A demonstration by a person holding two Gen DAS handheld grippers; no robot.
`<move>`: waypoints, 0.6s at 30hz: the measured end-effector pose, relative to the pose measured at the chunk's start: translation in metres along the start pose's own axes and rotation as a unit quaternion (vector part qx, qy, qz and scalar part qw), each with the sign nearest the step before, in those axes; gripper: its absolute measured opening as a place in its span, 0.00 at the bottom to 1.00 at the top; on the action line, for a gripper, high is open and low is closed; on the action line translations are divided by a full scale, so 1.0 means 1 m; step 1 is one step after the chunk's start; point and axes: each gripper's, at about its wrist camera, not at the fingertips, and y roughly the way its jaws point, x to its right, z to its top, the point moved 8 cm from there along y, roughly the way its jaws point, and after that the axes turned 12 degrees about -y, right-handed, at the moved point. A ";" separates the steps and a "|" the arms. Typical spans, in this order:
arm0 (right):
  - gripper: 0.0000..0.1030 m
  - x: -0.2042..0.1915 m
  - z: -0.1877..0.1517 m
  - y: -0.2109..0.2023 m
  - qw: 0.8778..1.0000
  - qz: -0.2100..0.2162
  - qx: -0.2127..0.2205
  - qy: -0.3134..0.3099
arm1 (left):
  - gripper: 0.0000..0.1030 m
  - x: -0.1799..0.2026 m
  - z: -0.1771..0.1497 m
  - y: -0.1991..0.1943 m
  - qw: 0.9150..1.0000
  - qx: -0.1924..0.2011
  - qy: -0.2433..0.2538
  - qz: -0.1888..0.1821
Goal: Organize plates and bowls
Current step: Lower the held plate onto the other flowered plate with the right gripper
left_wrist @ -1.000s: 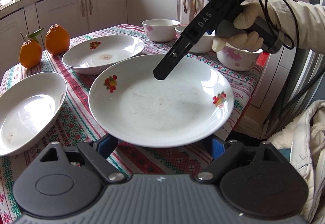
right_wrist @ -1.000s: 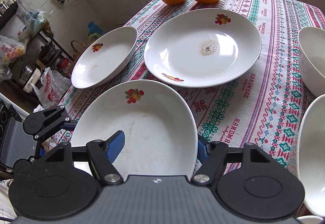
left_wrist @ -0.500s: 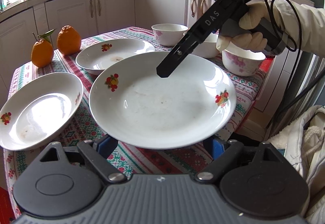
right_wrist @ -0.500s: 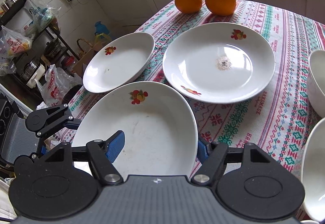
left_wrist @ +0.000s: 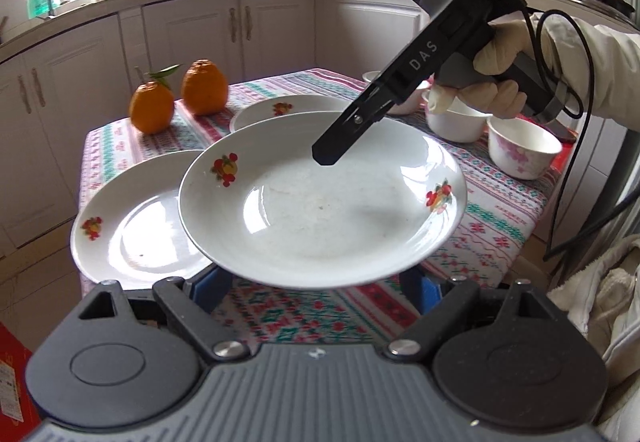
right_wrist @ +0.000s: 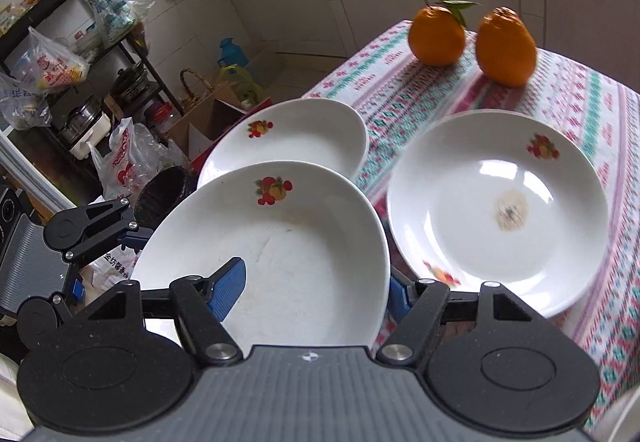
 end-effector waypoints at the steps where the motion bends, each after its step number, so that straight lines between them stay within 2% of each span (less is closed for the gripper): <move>1: 0.74 -0.001 0.007 0.005 1.000 0.003 0.000 -0.005 | 0.88 -0.005 0.001 -0.001 1.000 0.001 -0.002 0.006; 10: 0.74 -0.005 0.052 0.053 0.999 0.028 -0.013 -0.038 | 0.88 -0.051 0.004 -0.006 0.998 0.005 -0.026 0.049; 18: 0.74 -0.002 0.067 0.085 0.998 0.037 -0.025 -0.038 | 0.88 -0.077 0.006 -0.002 0.997 0.002 -0.040 0.064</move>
